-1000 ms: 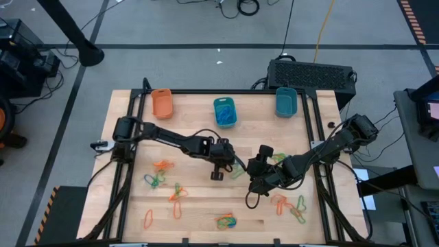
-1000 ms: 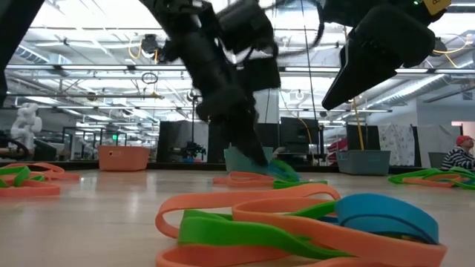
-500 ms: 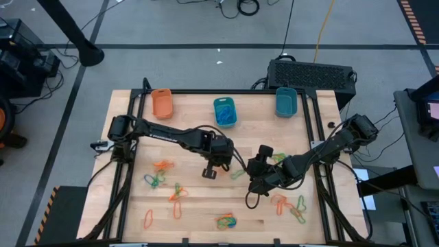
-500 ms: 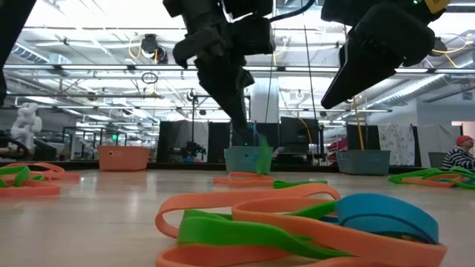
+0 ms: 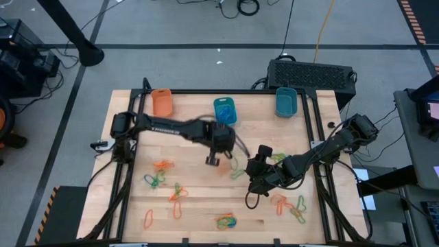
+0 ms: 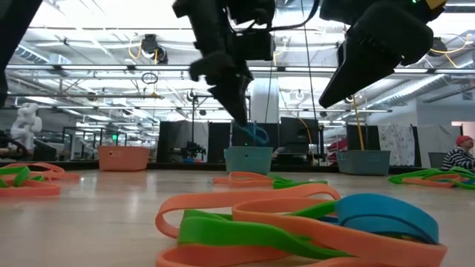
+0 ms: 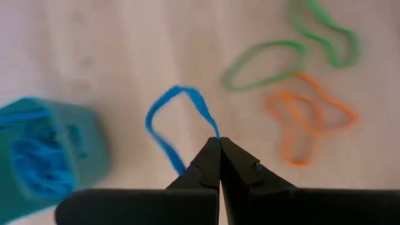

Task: Sort rubber bands into baskets
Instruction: Put the blue rubber band into the light blue bin

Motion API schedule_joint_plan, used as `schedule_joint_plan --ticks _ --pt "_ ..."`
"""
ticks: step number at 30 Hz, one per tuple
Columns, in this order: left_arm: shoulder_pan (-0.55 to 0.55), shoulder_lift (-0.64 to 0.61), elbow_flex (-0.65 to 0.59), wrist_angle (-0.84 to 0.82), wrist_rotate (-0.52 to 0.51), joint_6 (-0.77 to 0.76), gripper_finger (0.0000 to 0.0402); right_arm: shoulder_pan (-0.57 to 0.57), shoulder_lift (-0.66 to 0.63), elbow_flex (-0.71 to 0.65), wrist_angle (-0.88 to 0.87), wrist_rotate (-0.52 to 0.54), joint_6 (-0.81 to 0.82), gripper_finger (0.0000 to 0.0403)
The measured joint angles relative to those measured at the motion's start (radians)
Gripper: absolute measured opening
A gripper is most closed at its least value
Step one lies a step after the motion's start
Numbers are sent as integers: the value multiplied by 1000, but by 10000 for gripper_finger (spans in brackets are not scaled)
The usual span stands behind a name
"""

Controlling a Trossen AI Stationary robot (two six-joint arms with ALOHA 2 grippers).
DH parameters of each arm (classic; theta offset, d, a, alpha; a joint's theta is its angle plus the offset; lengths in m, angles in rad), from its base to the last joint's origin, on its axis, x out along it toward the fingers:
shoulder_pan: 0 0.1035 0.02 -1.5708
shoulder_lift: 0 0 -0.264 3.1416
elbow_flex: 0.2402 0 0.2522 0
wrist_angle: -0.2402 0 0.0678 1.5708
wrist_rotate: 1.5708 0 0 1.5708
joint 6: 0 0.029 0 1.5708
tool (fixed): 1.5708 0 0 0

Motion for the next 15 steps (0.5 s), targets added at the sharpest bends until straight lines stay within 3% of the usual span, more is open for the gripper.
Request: schedule_joint_plan --ticks 15 --pt "364 0 30 105 73 -8 2 23 0 0 -68 -1 0 203"
